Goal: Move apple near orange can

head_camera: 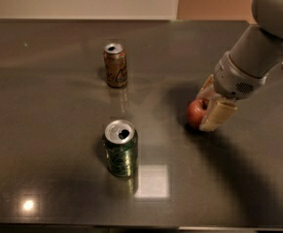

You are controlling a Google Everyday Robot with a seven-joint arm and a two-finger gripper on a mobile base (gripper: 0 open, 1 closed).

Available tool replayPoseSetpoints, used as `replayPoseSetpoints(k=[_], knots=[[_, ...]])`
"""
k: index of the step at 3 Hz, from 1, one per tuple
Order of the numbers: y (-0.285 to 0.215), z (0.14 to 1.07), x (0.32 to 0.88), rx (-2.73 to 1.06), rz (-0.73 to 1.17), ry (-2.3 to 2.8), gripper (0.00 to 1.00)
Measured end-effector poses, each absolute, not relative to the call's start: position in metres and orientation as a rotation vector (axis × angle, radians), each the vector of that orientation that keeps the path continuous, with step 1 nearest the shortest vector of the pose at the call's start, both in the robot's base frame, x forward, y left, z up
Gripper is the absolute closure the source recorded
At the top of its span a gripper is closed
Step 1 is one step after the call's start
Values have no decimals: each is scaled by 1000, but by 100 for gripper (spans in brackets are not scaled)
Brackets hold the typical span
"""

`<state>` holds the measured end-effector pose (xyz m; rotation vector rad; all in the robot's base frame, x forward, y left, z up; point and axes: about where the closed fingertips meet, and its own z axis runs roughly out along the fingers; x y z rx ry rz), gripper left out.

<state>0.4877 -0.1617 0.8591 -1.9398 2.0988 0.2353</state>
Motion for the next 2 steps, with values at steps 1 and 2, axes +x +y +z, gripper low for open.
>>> replayPoseSetpoints(k=[1,2], knots=[[-153,874,496,-1927,239,2106,100],[-141,889,506,-1922,239,2114,100]])
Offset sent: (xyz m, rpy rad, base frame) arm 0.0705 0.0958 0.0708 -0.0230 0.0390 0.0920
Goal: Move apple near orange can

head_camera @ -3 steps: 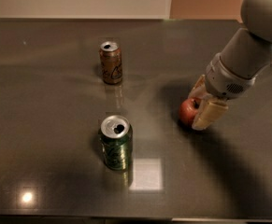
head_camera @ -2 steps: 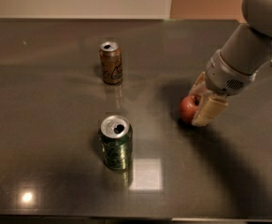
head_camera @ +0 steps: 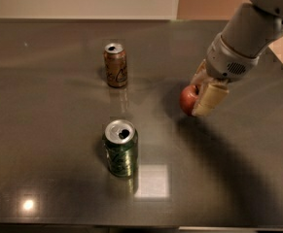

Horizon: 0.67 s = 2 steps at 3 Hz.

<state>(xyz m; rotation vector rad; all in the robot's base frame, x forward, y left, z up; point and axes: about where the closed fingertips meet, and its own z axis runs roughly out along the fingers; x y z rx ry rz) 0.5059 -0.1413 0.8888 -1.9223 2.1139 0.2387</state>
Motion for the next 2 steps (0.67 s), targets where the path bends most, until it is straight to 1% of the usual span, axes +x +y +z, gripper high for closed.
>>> replayPoseSetpoints(k=[2], knots=[[-86,915,548,-2011,255,2062,100]])
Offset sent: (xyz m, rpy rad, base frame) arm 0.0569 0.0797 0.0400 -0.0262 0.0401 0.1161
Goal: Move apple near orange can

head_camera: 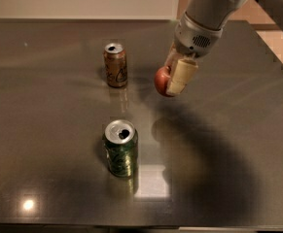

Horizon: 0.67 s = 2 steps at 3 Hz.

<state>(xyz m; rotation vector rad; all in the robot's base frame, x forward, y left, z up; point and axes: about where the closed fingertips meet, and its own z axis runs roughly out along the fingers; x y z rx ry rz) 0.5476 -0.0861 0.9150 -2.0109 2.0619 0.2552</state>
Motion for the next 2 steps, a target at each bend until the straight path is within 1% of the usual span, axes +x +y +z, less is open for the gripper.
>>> replayPoseSetpoints(k=[2], knots=[[-44,902,597,-2068,254,2012,100]])
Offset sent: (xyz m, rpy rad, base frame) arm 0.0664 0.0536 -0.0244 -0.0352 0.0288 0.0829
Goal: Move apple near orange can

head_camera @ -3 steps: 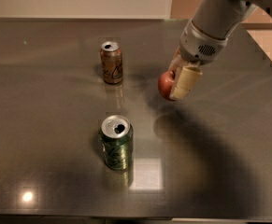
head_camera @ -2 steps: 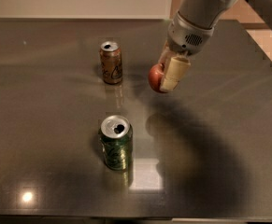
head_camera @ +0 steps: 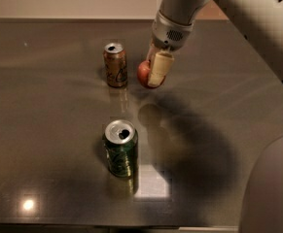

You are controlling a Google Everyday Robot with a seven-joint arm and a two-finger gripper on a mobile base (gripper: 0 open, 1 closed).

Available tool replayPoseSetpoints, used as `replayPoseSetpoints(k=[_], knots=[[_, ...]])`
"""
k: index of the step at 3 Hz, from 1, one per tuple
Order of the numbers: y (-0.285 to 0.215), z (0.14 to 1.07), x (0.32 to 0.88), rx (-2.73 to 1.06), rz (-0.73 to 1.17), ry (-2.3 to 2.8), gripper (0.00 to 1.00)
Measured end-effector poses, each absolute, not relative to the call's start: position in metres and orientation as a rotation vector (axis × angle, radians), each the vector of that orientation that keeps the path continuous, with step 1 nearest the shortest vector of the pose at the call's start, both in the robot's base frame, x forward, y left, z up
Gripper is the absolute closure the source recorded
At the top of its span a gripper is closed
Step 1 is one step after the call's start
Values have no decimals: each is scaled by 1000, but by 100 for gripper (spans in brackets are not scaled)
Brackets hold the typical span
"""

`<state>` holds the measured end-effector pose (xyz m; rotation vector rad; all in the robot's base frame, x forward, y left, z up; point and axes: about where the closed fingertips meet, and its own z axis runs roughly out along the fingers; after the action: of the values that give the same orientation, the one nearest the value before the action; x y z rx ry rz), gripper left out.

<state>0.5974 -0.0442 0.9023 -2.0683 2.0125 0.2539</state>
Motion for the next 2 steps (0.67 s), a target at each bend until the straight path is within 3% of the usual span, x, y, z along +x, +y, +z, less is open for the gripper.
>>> replayPoseSetpoints(k=[1,2], knots=[[-33,891,616,-2069,267,2003,100],[-26,885,626,-2066,282,1981,82]])
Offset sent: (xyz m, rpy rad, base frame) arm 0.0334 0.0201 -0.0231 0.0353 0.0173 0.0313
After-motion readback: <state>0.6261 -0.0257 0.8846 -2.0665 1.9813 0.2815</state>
